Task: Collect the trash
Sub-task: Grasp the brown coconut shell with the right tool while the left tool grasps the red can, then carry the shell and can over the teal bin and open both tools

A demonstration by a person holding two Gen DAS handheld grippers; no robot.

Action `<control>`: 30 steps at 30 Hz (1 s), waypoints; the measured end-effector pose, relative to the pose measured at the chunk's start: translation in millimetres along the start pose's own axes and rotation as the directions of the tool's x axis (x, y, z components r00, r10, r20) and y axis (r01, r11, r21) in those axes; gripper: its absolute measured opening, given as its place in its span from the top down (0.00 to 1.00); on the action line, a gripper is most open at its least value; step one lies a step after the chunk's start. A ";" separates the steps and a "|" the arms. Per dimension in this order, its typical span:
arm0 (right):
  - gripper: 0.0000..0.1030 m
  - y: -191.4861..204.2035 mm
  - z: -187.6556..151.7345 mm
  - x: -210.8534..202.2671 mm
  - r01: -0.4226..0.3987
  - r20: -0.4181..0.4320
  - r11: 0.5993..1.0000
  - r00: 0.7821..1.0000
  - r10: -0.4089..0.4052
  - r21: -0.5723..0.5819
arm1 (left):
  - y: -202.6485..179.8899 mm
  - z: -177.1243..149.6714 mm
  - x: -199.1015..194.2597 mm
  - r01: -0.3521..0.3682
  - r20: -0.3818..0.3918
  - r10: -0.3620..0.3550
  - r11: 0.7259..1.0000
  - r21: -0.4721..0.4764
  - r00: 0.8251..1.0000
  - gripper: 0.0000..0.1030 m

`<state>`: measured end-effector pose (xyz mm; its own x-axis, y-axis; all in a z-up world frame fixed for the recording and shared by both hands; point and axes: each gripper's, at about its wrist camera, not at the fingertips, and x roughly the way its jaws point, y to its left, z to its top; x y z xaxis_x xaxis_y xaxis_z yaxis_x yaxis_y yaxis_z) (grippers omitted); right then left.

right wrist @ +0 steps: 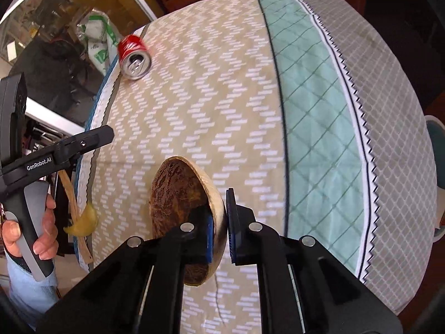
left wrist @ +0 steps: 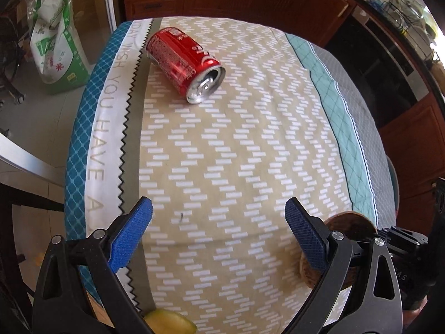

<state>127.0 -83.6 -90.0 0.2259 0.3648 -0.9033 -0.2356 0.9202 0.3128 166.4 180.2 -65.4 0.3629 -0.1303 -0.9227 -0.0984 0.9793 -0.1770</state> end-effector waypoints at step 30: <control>0.92 -71.3 57.9 -0.2 -0.066 0.065 0.990 0.996 0.059 0.121 | -32.9 91.4 50.7 -0.189 0.085 0.195 0.980 -0.068 0.977 0.46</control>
<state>198.5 -141.0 -95.1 0.2730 0.4266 -0.8622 -0.1342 0.9044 0.4050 272.8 155.5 -75.0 0.4138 0.0764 -0.9072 -0.2282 0.9734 -0.0221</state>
